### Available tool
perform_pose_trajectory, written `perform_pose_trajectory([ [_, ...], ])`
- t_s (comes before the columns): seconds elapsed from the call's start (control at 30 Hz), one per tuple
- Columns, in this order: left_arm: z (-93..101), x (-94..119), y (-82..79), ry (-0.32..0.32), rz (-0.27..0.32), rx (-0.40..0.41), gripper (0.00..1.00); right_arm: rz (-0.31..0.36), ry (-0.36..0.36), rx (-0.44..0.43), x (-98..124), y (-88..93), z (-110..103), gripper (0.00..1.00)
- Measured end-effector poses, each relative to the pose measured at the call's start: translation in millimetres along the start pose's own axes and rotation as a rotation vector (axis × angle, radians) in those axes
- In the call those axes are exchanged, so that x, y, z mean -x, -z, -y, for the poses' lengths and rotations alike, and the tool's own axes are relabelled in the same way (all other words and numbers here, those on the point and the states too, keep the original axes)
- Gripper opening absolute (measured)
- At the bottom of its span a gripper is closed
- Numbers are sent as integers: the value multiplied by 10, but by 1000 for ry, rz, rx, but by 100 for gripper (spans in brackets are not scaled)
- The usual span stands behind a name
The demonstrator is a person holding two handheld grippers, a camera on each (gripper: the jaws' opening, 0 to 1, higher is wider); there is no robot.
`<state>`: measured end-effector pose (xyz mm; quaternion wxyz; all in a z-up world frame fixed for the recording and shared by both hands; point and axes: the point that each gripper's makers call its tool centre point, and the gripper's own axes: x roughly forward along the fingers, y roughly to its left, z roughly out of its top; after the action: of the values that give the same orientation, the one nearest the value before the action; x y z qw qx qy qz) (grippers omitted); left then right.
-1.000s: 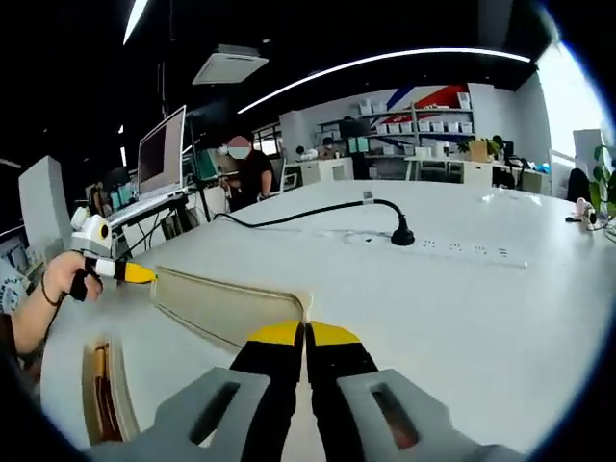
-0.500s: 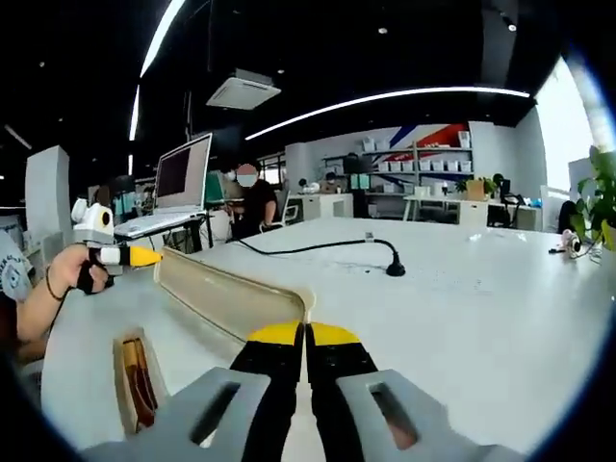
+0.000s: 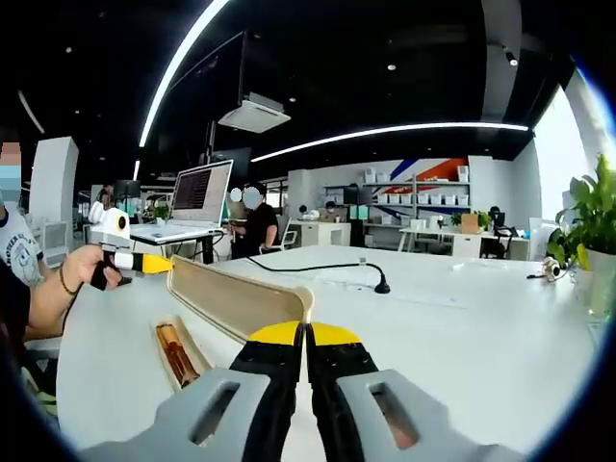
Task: Arrange the utensils inside the cutlery case until each visible utensil rests in its matching compartment.
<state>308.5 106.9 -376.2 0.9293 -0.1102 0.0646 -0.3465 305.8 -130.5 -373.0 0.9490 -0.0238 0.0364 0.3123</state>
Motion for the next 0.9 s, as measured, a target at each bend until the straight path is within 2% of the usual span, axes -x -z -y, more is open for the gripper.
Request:
perform_pose_trajectory([
  [0.23, 91, -45, 230, 26, -43, -29, 4, 20, 3, -45, 194, 149, -15, 1],
  [0.3, 102, -57, 271, 34, -50, -28, 4, 17, 8, -32, 224, 193, -14, 1],
  [0.37, 82, -107, 294, 31, -60, -16, 4, 42, 16, -8, 218, 162, 19, 1],
  [0.47, 83, -136, 307, 16, -69, -30, 5, 37, 26, 0, 198, 121, 50, 1],
  [0.5, 83, -133, 310, 13, -71, -38, 5, 52, 28, 4, 198, 83, 46, 1],
  [0.7, 34, -100, 324, 8, -77, -15, 5, 49, 16, 39, 196, -19, -12, 1],
  [0.77, 41, -86, 332, 8, -78, -17, 5, 35, 16, 61, 213, -27, -35, 1],
  [0.9, 27, -57, 347, 10, -69, -12, 5, 17, 3, 48, 234, 25, -49, 1],
])
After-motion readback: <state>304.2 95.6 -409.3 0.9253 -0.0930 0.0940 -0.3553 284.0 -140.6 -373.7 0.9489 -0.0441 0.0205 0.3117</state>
